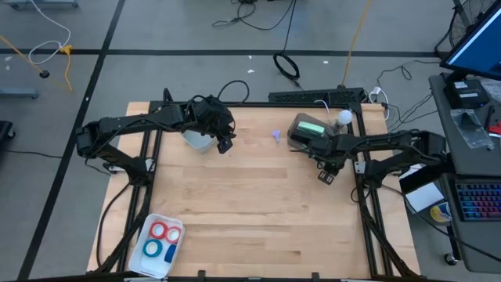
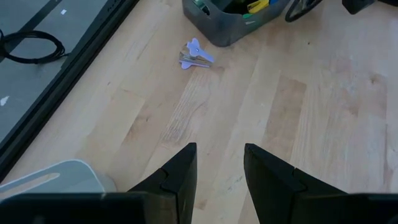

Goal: Pick and place Stapler, Stapler remover, tape
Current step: Put the light blue staple remover into the grey bin

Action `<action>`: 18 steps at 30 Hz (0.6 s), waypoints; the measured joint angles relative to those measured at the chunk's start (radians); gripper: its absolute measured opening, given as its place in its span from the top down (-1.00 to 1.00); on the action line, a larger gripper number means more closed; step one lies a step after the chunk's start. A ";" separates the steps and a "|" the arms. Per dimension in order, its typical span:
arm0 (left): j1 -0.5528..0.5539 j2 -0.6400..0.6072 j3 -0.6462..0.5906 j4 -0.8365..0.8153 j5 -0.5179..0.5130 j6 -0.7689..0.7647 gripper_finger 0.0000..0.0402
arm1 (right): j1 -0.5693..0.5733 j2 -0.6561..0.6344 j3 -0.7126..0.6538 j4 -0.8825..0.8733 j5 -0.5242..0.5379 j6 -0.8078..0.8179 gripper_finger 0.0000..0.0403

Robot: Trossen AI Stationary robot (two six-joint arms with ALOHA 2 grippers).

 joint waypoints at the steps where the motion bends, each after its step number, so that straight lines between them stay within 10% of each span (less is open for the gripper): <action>1: 0.000 0.000 0.000 0.000 0.000 0.000 0.35 | 0.000 0.000 0.000 -0.005 0.000 0.000 0.69; 18: 0.000 0.000 0.000 0.000 0.000 -0.003 0.35 | 0.036 -0.117 0.000 -0.058 -0.347 0.007 0.99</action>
